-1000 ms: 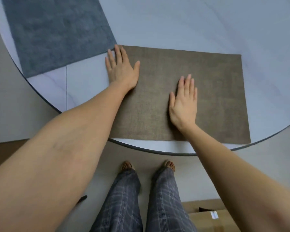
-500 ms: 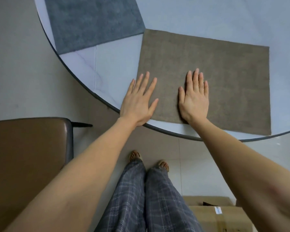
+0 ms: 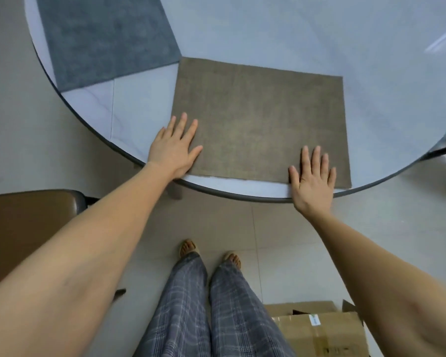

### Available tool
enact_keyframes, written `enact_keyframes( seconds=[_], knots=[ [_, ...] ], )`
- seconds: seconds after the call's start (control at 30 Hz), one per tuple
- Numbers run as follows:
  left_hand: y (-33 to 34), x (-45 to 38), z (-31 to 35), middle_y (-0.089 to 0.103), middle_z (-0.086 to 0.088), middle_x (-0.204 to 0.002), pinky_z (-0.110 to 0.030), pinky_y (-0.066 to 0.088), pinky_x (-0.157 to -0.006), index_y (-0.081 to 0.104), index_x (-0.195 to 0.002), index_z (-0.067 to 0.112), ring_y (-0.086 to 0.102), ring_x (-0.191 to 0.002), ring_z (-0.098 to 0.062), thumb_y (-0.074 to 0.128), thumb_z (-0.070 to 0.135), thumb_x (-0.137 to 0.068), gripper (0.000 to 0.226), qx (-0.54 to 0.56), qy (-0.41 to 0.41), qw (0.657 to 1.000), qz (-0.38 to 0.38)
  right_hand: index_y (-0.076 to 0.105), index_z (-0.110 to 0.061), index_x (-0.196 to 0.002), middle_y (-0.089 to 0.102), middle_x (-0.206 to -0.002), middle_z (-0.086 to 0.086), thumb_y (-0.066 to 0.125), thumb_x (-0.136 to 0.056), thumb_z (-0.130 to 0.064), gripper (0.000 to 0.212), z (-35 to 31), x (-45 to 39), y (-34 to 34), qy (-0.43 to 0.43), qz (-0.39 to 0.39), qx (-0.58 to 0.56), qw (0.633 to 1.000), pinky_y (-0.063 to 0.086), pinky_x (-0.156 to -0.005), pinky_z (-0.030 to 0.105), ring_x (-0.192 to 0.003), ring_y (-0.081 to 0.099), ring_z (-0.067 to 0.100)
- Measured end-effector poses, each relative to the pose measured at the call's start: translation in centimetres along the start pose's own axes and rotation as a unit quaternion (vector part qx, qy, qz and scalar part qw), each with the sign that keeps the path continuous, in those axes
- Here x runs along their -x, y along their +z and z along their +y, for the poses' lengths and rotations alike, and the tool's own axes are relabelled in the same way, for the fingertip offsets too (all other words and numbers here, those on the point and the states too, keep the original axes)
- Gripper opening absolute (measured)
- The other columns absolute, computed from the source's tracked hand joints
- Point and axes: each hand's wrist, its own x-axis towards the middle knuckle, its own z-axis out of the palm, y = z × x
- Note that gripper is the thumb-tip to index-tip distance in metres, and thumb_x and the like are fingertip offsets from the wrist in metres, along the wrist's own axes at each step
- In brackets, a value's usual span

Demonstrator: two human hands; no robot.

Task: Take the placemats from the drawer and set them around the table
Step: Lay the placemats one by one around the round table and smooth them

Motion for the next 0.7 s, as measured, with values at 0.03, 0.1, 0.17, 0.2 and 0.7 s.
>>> enact_keyframes(
  seconds=[0.03, 0.1, 0.17, 0.2, 0.7],
  knots=[
    [-0.9, 0.1, 0.4, -0.006, -0.004, -0.162, -0.043, 0.016, -0.119, -0.001, -0.155, 0.023, 0.002, -0.149, -0.026, 0.024, 0.049, -0.1, 0.065, 0.001, -0.017, 0.999, -0.032, -0.002, -0.03, -0.153, -0.009, -0.161, -0.001, 0.018, -0.1, -0.048, 0.059, 0.2, 0.2, -0.4, 0.023, -0.016, -0.009, 1.0, -0.005, -0.12, 0.043, -0.148, -0.009, 0.019],
    [-3.5, 0.3, 1.1, 0.008, -0.005, -0.161, -0.046, 0.03, -0.111, 0.014, -0.153, 0.02, 0.019, -0.146, -0.029, 0.033, 0.047, -0.099, 0.063, -0.001, -0.054, 0.993, -0.103, 0.008, -0.023, -0.153, -0.006, -0.161, 0.003, 0.02, -0.101, -0.047, 0.059, -0.1, 0.2, -1.8, 0.06, -0.037, -0.042, 0.997, 0.002, -0.119, 0.047, -0.149, -0.006, 0.022],
    [-6.5, 0.8, 1.6, 0.04, -0.008, -0.148, -0.044, 0.041, -0.099, 0.042, -0.14, 0.017, 0.044, -0.13, -0.029, 0.037, 0.046, -0.098, 0.052, -0.013, -0.072, 0.988, -0.139, 0.03, -0.01, -0.146, 0.005, -0.16, 0.013, 0.025, -0.101, -0.044, 0.057, -1.2, -0.3, -4.0, 0.073, -0.035, -0.071, 0.994, 0.016, -0.117, 0.049, -0.148, 0.004, 0.028],
    [-8.0, 1.1, 1.8, 0.05, -0.007, -0.139, -0.041, 0.042, -0.094, 0.05, -0.133, 0.016, 0.05, -0.122, -0.029, 0.037, 0.046, -0.098, 0.048, -0.017, -0.076, 0.987, -0.142, 0.037, -0.006, -0.14, 0.013, -0.158, 0.015, 0.028, -0.1, -0.042, 0.055, -1.9, -0.6, -5.4, 0.058, -0.033, -0.079, 0.995, 0.024, -0.114, 0.049, -0.146, 0.013, 0.03],
    [-25.9, -1.6, -4.5, 0.054, -0.005, -0.131, -0.037, 0.041, -0.083, 0.052, -0.126, 0.017, 0.053, -0.115, -0.027, 0.04, 0.042, -0.098, 0.04, 0.001, -0.097, 0.995, 0.027, 0.061, -0.011, -0.11, 0.066, -0.112, 0.007, 0.042, -0.094, -0.028, 0.031, -17.6, -10.2, -22.5, -0.191, 0.022, -0.132, 0.973, 0.047, -0.079, 0.034, -0.101, 0.059, 0.027]
  ],
)
